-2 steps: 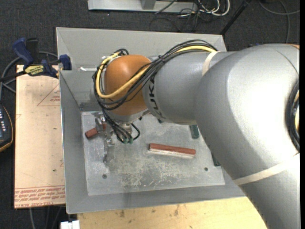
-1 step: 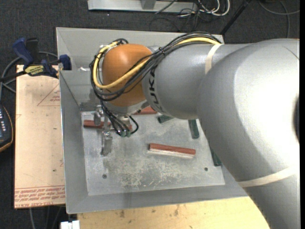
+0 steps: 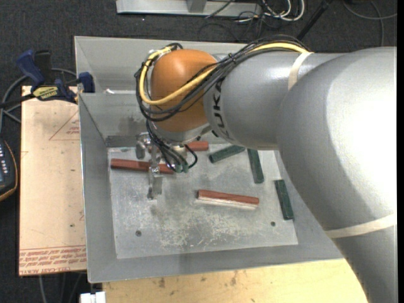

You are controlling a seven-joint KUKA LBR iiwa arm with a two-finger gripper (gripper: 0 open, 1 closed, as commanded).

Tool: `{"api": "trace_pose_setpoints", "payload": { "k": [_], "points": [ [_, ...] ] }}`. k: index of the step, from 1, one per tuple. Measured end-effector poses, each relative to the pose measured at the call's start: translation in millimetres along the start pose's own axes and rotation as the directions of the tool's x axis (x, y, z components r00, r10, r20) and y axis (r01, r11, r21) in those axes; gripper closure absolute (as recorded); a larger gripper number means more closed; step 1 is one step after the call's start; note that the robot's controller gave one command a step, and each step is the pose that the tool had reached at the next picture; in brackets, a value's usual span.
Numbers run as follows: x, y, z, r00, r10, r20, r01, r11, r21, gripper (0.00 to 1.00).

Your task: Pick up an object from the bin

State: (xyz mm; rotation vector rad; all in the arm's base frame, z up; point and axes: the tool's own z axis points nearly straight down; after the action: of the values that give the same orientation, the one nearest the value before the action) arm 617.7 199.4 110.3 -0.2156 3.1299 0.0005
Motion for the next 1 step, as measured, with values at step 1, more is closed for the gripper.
{"api": "trace_pose_setpoints", "payload": {
  "k": [1],
  "points": [
    [-24.3,29.3,42.9,0.999,-0.045,-0.002,0.045,0.999,-0.002,0.0]
  ]
}}
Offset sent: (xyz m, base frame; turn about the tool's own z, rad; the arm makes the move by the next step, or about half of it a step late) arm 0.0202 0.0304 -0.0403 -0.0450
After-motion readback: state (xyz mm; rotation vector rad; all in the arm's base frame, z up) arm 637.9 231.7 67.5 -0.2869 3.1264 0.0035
